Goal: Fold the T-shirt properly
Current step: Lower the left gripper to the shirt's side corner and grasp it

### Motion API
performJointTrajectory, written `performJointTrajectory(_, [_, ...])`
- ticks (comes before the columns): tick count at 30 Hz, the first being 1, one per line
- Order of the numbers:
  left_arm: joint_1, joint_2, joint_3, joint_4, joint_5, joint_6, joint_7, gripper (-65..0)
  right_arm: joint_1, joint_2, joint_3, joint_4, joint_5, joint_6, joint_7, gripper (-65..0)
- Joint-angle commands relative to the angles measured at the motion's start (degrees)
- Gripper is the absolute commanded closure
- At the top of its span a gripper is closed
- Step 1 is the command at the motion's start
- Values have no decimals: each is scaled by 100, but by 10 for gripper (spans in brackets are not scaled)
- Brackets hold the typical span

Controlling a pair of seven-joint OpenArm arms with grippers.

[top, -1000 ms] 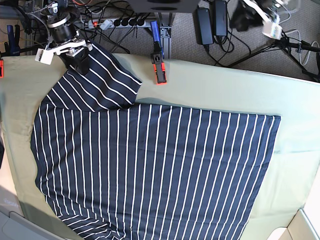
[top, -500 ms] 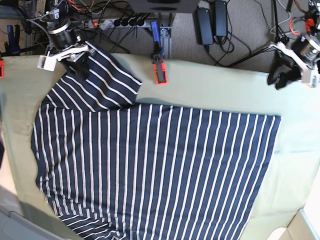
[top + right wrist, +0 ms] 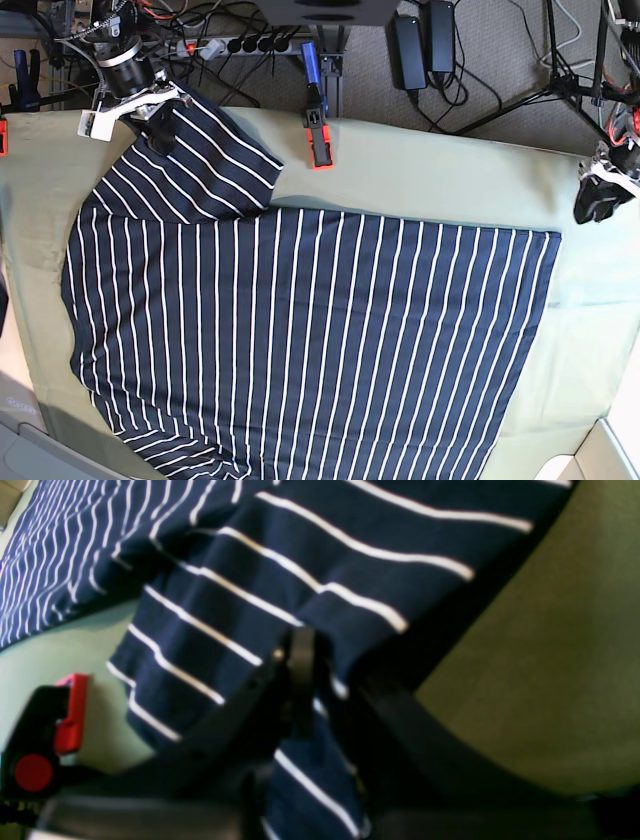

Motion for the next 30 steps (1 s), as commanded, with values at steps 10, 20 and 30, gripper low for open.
performJointTrajectory(10, [-693,-116,413,-710,-393,-50,-4,-317,-20,31,13,79,26,352,98,-40])
performJointTrajectory(20, [-702,203,621,-713,-529,-72,26,-317,-20,31,13,79,26,352,98,-40])
performJointTrajectory(30, [-767,426,623,-710,-525,-98,61,-317,-20,31,13,79,26,352,98,-40])
